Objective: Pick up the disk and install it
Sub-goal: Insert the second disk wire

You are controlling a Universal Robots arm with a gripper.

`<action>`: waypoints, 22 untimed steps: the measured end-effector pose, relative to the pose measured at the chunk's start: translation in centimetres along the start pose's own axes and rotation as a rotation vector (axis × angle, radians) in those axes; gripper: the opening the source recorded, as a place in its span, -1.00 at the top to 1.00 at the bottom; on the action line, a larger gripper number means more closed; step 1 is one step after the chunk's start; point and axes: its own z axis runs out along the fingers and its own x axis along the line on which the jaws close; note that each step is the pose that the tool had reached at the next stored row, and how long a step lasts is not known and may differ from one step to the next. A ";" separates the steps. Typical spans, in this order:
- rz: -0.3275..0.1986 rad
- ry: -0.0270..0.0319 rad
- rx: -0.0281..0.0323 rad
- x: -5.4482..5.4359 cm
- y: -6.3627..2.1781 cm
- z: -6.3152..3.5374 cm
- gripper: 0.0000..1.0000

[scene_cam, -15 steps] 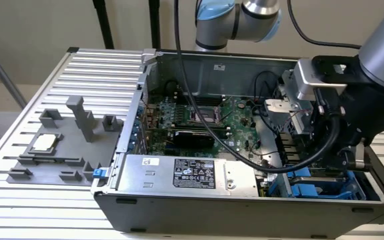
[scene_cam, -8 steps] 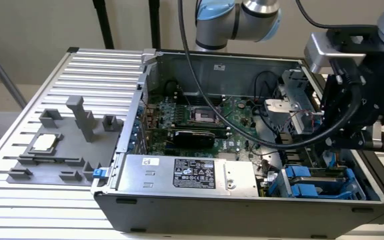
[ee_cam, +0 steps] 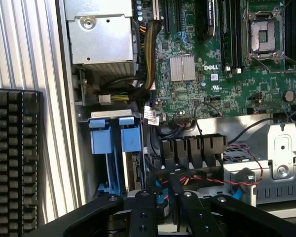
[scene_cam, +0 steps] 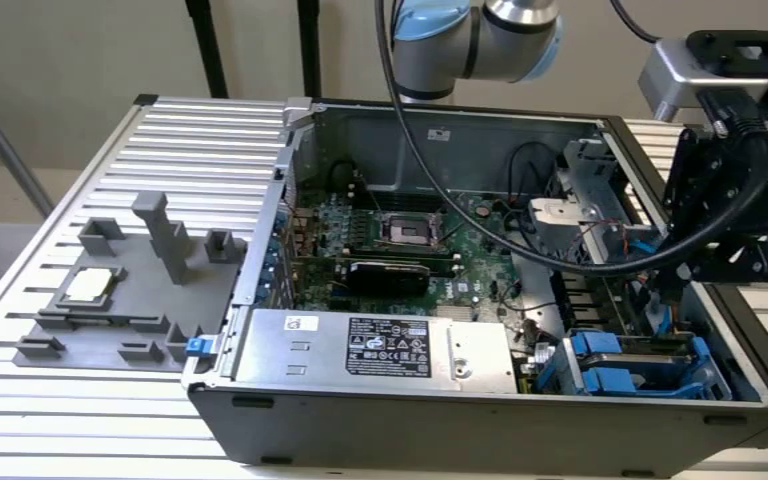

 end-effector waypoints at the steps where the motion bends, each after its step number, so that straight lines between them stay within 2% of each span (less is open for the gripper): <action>1: 0.000 0.0042 0.0002 -0.1 -0.24 0.01 0.51; 4: -0.001 0.0170 0.0013 -0.3 -0.67 0.10 0.51; 8: -0.001 0.0297 0.0027 -0.4 -0.67 0.55 0.51; 12: -0.001 0.0396 0.0038 -0.6 -0.64 1.10 0.51; 18: -0.002 0.0577 0.0058 -1.0 -0.58 1.57 0.51; 22: -0.002 0.0671 0.0068 -1.1 -0.56 1.76 0.51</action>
